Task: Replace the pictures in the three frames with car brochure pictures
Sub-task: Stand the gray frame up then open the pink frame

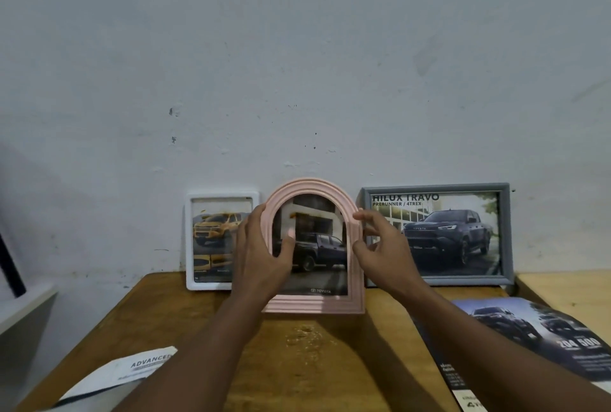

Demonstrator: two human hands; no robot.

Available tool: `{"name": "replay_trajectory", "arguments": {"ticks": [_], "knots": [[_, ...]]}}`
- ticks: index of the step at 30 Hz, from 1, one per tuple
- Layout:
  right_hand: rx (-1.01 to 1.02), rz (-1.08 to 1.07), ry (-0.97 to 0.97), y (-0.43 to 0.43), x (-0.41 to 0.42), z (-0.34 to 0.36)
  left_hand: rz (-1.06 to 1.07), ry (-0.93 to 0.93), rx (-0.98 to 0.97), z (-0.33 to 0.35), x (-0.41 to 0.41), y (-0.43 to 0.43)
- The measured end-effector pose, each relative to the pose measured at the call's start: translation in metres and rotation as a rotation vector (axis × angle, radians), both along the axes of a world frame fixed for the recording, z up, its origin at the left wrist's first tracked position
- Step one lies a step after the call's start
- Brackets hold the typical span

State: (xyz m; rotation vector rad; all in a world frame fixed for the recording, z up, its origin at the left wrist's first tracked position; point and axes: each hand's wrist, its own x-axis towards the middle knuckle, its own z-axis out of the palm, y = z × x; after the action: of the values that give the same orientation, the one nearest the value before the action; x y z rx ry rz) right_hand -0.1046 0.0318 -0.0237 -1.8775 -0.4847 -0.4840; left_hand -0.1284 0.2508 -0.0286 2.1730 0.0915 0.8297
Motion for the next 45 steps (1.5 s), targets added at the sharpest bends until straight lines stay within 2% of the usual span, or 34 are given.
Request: {"name": "replay_trajectory", "arguments": {"ticks": [5,9,13,18,20,23,25,28,31,34,39,45], "knots": [[0.076,0.0,0.058,-0.015,-0.032,0.006,-0.017,0.044,-0.096,0.0,-0.042,-0.008],[0.146,0.044,0.09,-0.027,-0.07,-0.002,-0.119,0.149,-0.247,-0.01,-0.078,-0.023],[0.11,0.001,0.114,-0.042,-0.098,0.005,-0.218,0.276,-0.4,-0.027,-0.101,-0.03],[-0.085,-0.094,0.194,-0.053,-0.11,0.053,-0.351,0.527,-0.391,-0.017,-0.115,-0.042],[-0.232,-0.138,0.196,-0.052,-0.111,0.071,-0.41,0.604,-0.358,-0.011,-0.119,-0.052],[-0.48,-0.176,0.188,-0.04,-0.113,0.085,-0.393,0.53,-0.276,-0.001,-0.113,-0.06],[-0.493,-0.165,0.208,-0.026,-0.115,0.083,-0.404,0.433,-0.314,0.011,-0.109,-0.062],[-0.339,-0.089,0.269,-0.003,-0.114,0.072,-0.458,0.382,-0.416,0.025,-0.104,-0.061],[-0.213,0.016,0.395,0.013,-0.119,0.061,-0.484,0.369,-0.418,0.029,-0.107,-0.054],[-0.329,-0.021,0.417,0.012,-0.114,0.029,-0.429,0.418,-0.326,0.018,-0.111,-0.038],[-0.552,-0.206,0.449,-0.006,-0.115,-0.047,-0.335,0.484,-0.332,-0.016,-0.121,-0.019],[-0.69,-0.305,0.247,-0.006,-0.13,-0.096,-0.284,0.594,-0.247,-0.066,-0.139,-0.028]]}}
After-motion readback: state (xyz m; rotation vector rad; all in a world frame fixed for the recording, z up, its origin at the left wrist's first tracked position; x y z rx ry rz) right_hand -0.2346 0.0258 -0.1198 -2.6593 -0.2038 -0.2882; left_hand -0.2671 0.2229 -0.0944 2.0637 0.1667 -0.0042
